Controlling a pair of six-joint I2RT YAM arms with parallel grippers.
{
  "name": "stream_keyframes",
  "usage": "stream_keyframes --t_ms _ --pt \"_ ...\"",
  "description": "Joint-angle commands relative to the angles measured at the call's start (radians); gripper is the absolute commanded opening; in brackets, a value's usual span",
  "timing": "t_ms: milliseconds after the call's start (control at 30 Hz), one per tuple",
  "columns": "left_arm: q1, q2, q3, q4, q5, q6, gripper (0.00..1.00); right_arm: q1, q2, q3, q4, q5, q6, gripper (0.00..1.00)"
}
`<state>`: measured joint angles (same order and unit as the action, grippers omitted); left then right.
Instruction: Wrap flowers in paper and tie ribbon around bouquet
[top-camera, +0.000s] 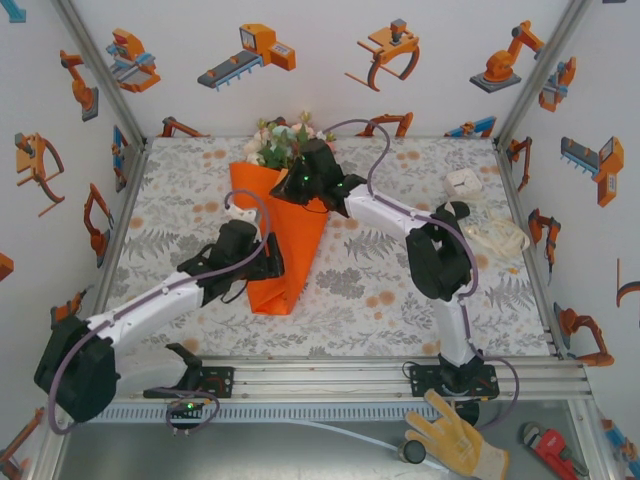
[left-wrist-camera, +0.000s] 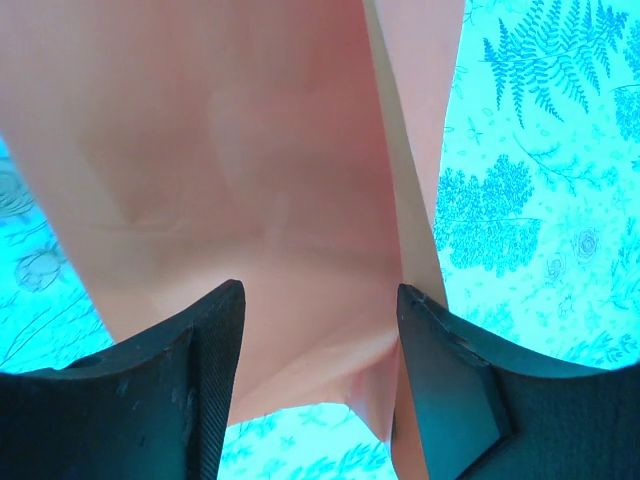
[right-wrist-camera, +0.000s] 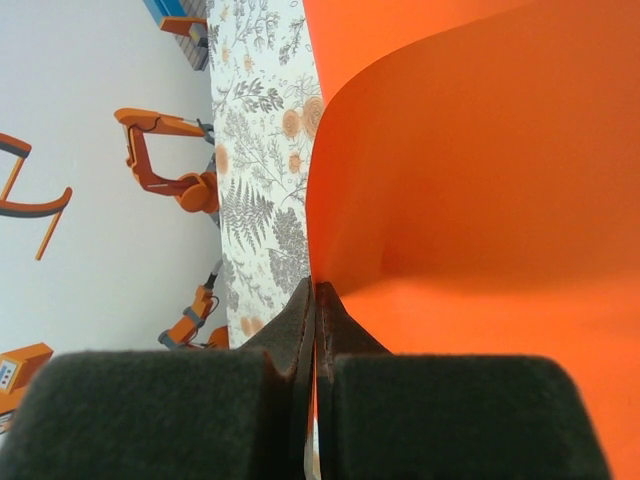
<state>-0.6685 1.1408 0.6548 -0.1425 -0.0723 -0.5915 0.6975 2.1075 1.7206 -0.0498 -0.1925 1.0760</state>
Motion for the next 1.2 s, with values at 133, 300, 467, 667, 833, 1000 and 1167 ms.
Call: stream_keyframes --t_ms 133,300,467,667,833,1000,1167 --pt "0.079 -0.17 -0.033 -0.248 -0.153 -0.025 0.6 -0.002 0.0 0.064 0.003 -0.011 -0.031 0.0" --pt "0.237 -0.101 -0.099 -0.132 0.066 0.004 0.53 0.011 0.006 0.093 0.018 -0.027 -0.018 0.0" --pt "0.218 0.002 -0.122 0.09 0.318 0.051 0.52 0.03 0.05 0.163 -0.01 -0.007 -0.025 0.0" --pt "0.133 0.097 -0.13 0.095 0.267 0.112 0.49 0.034 0.125 0.239 -0.04 0.001 -0.027 0.0" --pt "0.131 0.183 -0.197 0.184 0.308 0.027 0.46 0.034 0.167 0.286 -0.072 0.027 -0.04 0.0" --pt "0.112 0.2 -0.263 0.284 0.317 -0.024 0.47 0.034 0.23 0.35 -0.082 0.055 -0.042 0.0" --pt "0.099 0.077 -0.297 0.266 0.253 -0.045 0.47 0.037 0.307 0.408 -0.062 0.093 -0.047 0.0"
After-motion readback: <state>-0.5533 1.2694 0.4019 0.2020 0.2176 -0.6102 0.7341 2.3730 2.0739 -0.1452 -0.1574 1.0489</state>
